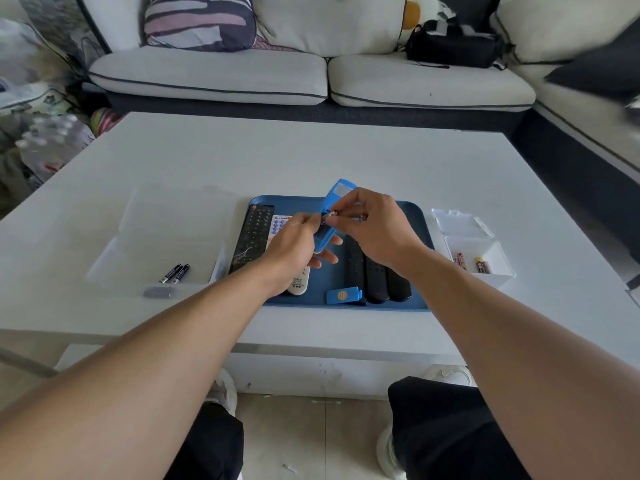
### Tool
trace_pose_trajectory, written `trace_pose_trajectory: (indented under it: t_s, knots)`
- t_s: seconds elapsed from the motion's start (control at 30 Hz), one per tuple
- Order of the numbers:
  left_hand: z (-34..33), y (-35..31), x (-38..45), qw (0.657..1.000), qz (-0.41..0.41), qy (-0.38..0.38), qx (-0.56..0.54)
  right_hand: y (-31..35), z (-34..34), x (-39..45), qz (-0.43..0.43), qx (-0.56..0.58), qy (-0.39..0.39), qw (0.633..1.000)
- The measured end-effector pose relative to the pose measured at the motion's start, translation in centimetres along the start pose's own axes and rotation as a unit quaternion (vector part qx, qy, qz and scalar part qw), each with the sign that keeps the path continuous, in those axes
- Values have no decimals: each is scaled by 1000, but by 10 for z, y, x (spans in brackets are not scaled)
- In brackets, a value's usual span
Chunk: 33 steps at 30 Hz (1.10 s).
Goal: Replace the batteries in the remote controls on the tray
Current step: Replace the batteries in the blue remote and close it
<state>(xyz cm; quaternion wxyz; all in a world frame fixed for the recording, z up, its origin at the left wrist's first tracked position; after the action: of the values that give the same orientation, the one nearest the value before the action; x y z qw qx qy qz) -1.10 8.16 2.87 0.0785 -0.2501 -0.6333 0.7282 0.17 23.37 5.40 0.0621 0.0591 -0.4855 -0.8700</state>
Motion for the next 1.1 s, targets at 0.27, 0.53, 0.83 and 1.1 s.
trace_pose_trajectory:
  t_s: [0.27, 0.53, 0.83, 1.1]
  knots:
    - [10, -7, -6, 983, 0, 32, -183, 12, 1, -5, 37, -39, 20, 998]
    - [12, -4, -14, 973, 40, 93, -209, 17, -8, -12, 27, -63, 57, 996]
    - [14, -7, -17, 965, 38, 91, -243, 22, -10, -10, 45, -149, 10, 988]
    - [21, -5, -20, 949, 32, 101, -298, 19, -5, -2, -81, 5, 11, 997]
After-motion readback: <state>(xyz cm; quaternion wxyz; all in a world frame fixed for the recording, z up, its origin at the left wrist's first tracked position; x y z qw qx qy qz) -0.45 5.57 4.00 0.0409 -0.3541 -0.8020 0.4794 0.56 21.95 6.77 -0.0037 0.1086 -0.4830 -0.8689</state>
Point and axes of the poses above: each hand's wrist, its own x-axis towards the middle knuckle, its own z-axis out of the back of the hand, y = z × x, the point moved 1 cm from there along x, towards the middle knuckle, and after that the axes turned 14 degrees about y, right-handed, at the moved point
